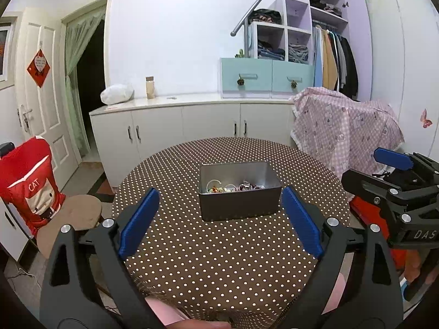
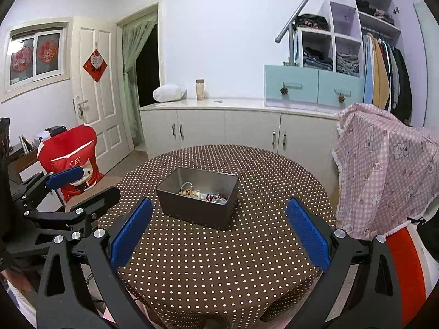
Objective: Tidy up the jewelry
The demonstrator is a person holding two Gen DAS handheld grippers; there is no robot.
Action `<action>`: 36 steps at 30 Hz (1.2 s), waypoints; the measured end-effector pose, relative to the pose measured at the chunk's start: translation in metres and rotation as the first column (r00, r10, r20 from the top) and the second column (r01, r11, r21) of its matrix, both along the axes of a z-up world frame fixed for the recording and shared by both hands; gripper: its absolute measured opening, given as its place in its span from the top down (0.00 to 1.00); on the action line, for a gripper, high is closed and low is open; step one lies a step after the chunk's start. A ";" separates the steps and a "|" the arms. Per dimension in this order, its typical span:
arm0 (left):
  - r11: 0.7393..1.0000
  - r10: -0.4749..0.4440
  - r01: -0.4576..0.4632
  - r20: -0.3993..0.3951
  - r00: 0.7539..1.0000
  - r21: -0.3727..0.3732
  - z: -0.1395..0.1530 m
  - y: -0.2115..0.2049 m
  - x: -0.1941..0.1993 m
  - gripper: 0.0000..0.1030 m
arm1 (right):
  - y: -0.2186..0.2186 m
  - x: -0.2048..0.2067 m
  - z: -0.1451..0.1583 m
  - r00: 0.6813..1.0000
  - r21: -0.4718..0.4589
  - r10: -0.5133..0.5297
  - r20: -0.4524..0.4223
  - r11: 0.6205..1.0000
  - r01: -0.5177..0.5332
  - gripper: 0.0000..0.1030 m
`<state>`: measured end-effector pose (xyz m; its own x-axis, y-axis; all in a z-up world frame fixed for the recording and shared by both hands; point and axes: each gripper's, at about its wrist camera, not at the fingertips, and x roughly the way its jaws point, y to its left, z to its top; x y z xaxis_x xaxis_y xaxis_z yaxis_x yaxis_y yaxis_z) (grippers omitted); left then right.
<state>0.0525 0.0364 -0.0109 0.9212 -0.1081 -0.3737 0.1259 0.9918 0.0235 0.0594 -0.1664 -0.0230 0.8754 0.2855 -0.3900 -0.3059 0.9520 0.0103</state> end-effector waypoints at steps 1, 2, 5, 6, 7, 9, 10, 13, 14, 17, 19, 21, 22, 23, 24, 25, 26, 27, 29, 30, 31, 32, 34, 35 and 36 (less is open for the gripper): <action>1.000 -0.001 0.001 0.004 1.000 0.000 0.001 0.000 -0.001 0.12 | 0.000 -0.002 0.001 1.000 0.001 0.003 0.006 1.000 -0.003 0.08; 1.000 -0.001 0.001 0.010 1.000 -0.001 0.002 -0.001 -0.003 0.12 | 0.000 -0.004 0.002 1.000 0.002 0.006 0.013 1.000 -0.006 0.08; 1.000 0.003 -0.003 0.018 1.000 0.000 0.004 -0.002 -0.006 0.12 | 0.001 -0.008 0.005 1.000 -0.001 0.010 0.028 1.000 -0.010 0.08; 1.000 0.001 -0.001 0.020 1.000 0.000 0.004 -0.003 -0.007 0.12 | 0.001 -0.009 0.006 0.999 -0.003 0.011 0.032 1.000 -0.010 0.08; 1.000 0.000 0.000 0.022 1.000 -0.001 0.005 -0.003 -0.007 0.12 | 0.002 -0.010 0.006 0.999 -0.004 0.010 0.036 1.000 -0.010 0.08; 1.000 0.000 0.000 0.026 1.000 -0.001 0.006 -0.004 -0.008 0.12 | 0.002 -0.011 0.007 0.999 -0.005 0.011 0.042 1.000 -0.011 0.08; 1.000 -0.001 0.001 0.027 1.000 -0.001 0.006 -0.004 -0.009 0.12 | 0.002 -0.012 0.008 0.999 -0.005 0.012 0.044 1.000 -0.012 0.08; 1.000 -0.002 0.002 0.028 1.000 -0.001 0.006 -0.004 -0.009 0.12 | 0.002 -0.014 0.008 0.999 -0.006 0.010 0.047 1.000 -0.010 0.08; 1.000 -0.002 0.002 0.029 1.000 -0.002 0.006 -0.005 -0.010 0.12 | 0.002 -0.013 0.008 0.999 -0.006 0.010 0.047 1.000 -0.010 0.08; 1.000 -0.003 0.003 0.030 1.000 -0.004 0.007 -0.005 -0.010 0.12 | 0.002 -0.014 0.008 0.999 -0.007 0.009 0.045 1.000 -0.009 0.08; 1.000 -0.004 0.004 0.029 1.000 -0.006 0.007 -0.005 -0.012 0.12 | 0.001 -0.014 0.008 0.999 -0.008 0.009 0.044 1.000 -0.009 0.08; 1.000 -0.002 0.002 0.028 1.000 -0.006 0.008 -0.006 -0.012 0.12 | 0.001 -0.014 0.008 0.999 -0.008 0.006 0.044 1.000 -0.006 0.08; 1.000 -0.003 0.003 0.028 1.000 -0.007 0.008 -0.006 -0.012 0.12 | 0.001 -0.014 0.007 0.999 -0.007 0.006 0.044 1.000 -0.005 0.08; 1.000 -0.004 0.004 0.027 1.000 -0.007 0.008 -0.006 -0.012 0.12 | 0.001 -0.014 0.007 0.999 -0.007 0.006 0.043 1.000 -0.006 0.08; 1.000 -0.005 0.005 0.027 1.000 -0.007 0.008 -0.006 -0.012 0.12 | 0.001 -0.014 0.007 0.999 -0.008 0.005 0.042 1.000 -0.004 0.08; 1.000 -0.006 0.007 0.026 1.000 -0.007 0.007 -0.006 -0.013 0.12 | 0.001 -0.014 0.007 0.999 -0.009 0.001 0.041 1.000 -0.001 0.08; 1.000 -0.008 0.008 0.025 1.000 -0.006 0.007 -0.006 -0.013 0.12 | 0.001 -0.014 0.007 0.999 -0.009 0.000 0.040 1.000 0.001 0.08; 1.000 -0.007 0.007 0.026 1.000 -0.006 0.007 -0.006 -0.013 0.12 | 0.000 -0.014 0.006 0.999 -0.008 -0.001 0.038 1.000 0.002 0.08; 1.000 -0.009 0.009 0.025 1.000 -0.008 0.007 -0.005 -0.013 0.11 | 0.000 -0.014 0.005 0.999 -0.005 -0.002 0.033 1.000 0.002 0.08; 1.000 -0.010 0.010 0.024 1.000 -0.009 0.007 -0.006 -0.014 0.11 | 0.000 -0.014 0.005 1.000 -0.006 -0.001 0.031 1.000 0.002 0.08; 1.000 -0.009 0.009 0.025 1.000 -0.008 0.007 -0.006 -0.014 0.11 | 0.000 -0.014 0.005 1.000 -0.008 -0.002 0.030 1.000 0.002 0.08; 1.000 -0.008 0.008 0.025 1.000 -0.006 0.007 -0.006 -0.014 0.11 | 0.000 -0.014 0.005 1.000 -0.009 -0.004 0.030 1.000 0.004 0.08; 1.000 -0.007 0.007 0.026 1.000 -0.006 0.007 -0.005 -0.015 0.11 | 0.000 -0.014 0.006 0.999 -0.009 -0.005 0.032 1.000 0.005 0.08; 1.000 -0.008 0.008 0.025 1.000 -0.007 0.007 -0.005 -0.015 0.11 | 0.000 -0.015 0.006 0.999 -0.009 -0.005 0.033 1.000 0.005 0.08; 1.000 -0.008 0.008 0.026 1.000 -0.006 0.007 -0.006 -0.015 0.11 | -0.001 -0.015 0.006 0.999 -0.009 -0.005 0.034 1.000 0.006 0.08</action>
<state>0.0377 0.0309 -0.0040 0.9298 -0.1181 -0.3487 0.1337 0.9908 0.0210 0.0444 -0.1670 -0.0172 0.8899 0.2772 -0.3622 -0.3006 0.9537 -0.0088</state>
